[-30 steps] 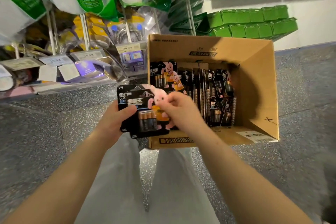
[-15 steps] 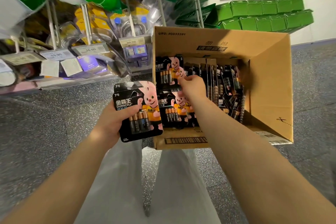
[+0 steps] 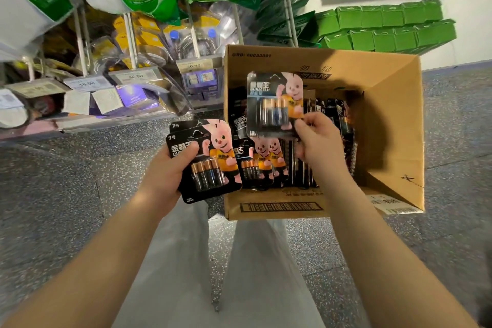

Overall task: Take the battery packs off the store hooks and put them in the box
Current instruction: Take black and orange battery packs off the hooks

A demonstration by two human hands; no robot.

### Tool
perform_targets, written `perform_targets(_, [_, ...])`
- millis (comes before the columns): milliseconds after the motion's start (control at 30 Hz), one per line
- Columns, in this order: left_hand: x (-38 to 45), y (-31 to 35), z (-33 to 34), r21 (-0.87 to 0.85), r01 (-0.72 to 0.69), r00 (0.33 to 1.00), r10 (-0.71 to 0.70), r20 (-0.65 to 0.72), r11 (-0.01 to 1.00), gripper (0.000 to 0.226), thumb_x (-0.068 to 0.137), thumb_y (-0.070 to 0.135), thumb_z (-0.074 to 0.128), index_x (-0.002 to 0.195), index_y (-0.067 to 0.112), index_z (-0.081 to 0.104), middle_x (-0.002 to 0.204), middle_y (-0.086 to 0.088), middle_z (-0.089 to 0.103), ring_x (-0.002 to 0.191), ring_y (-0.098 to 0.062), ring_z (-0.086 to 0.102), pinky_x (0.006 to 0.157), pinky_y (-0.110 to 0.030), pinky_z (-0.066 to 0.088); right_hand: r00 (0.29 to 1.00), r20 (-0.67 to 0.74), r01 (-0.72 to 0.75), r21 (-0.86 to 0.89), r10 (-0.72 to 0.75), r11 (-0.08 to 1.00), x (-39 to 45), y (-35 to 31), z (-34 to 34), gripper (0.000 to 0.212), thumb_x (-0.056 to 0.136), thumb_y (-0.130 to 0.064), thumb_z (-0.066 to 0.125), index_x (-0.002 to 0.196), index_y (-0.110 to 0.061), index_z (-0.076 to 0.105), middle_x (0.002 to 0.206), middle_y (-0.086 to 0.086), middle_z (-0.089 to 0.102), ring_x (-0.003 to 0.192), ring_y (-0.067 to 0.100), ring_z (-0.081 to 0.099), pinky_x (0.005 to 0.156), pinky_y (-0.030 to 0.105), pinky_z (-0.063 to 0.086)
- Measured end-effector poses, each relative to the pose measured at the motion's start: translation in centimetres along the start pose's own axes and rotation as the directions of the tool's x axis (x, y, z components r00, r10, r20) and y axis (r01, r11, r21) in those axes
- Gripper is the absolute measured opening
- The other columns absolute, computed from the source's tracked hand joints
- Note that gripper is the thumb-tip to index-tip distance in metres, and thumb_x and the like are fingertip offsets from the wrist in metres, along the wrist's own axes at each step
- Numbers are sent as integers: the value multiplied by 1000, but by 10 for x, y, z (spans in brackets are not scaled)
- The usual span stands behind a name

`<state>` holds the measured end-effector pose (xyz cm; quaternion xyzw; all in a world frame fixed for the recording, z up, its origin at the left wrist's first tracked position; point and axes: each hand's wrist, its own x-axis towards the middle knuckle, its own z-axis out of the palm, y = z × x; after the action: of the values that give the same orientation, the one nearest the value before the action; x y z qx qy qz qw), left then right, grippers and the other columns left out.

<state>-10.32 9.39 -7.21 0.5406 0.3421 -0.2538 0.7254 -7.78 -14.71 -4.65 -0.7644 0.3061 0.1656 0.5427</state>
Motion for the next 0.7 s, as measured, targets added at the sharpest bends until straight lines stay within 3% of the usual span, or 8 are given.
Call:
perform_targets(133, [1, 1, 2, -72, 25, 999, -22, 47, 997, 13, 100, 25, 51, 102, 19, 63, 82, 2, 77, 76, -15, 74, 67, -36, 59, 973, 232, 15, -56, -2, 998, -43, -11, 0, 10, 95, -11, 54, 86, -14, 56, 55, -12, 62, 41, 4, 48, 41, 14, 40])
perform_targets(267, [3, 0, 0, -94, -4, 993, 16, 117, 996, 40, 77, 34, 66, 112, 15, 63, 94, 0, 77, 86, -17, 74, 68, -30, 59, 942, 332, -19, -108, 54, 994, -56, -7, 33, 14, 95, -16, 56, 82, -20, 54, 56, -13, 63, 44, 6, 54, 45, 18, 45])
perform_targets(333, [3, -2, -2, -45, -58, 987, 65, 147, 997, 58, 61, 31, 84, 112, 14, 62, 94, -2, 77, 86, -20, 74, 70, -31, 59, 939, 335, -34, -127, 75, 991, -56, -3, 49, 14, 95, -20, 56, 82, -22, 53, 63, -5, 67, 46, 5, 57, 49, 20, 49])
perform_targets(433, [4, -3, -5, 11, -158, 970, 153, 188, 987, 58, 54, 22, 84, 109, 15, 66, 95, -7, 76, 87, -25, 73, 77, -38, 59, 938, 342, 20, -188, 47, 982, -54, -1, 60, 12, 95, -25, 56, 84, -22, 54, 74, 4, 71, 49, 1, 60, 55, 20, 53])
perform_targets(533, [3, -1, -6, -34, -175, 951, 178, 253, 984, 63, 44, 37, 97, 101, 22, 74, 95, -7, 76, 85, -24, 74, 73, -34, 60, 932, 361, 31, -180, 36, 983, -45, -1, 54, 14, 96, -28, 55, 82, -23, 56, 66, -2, 68, 53, 1, 62, 55, 19, 51])
perform_targets(600, [3, -1, -5, -56, -154, 953, 164, 256, 986, 69, 39, 39, 97, 101, 22, 73, 96, -7, 77, 84, -25, 75, 70, -33, 60, 956, 289, 7, -177, 45, 984, -32, 6, 43, 16, 97, -28, 53, 83, -22, 58, 68, -3, 67, 55, 2, 61, 54, 15, 48])
perform_targets(700, [4, -1, -8, -57, -139, 964, 148, 223, 989, 52, 53, 18, 92, 101, 20, 72, 94, -6, 77, 84, -25, 75, 69, -34, 60, 986, 108, -99, -223, 126, 970, -4, 35, 29, 16, 95, -34, 56, 92, -18, 60, 83, 1, 70, 59, 5, 59, 51, 16, 45])
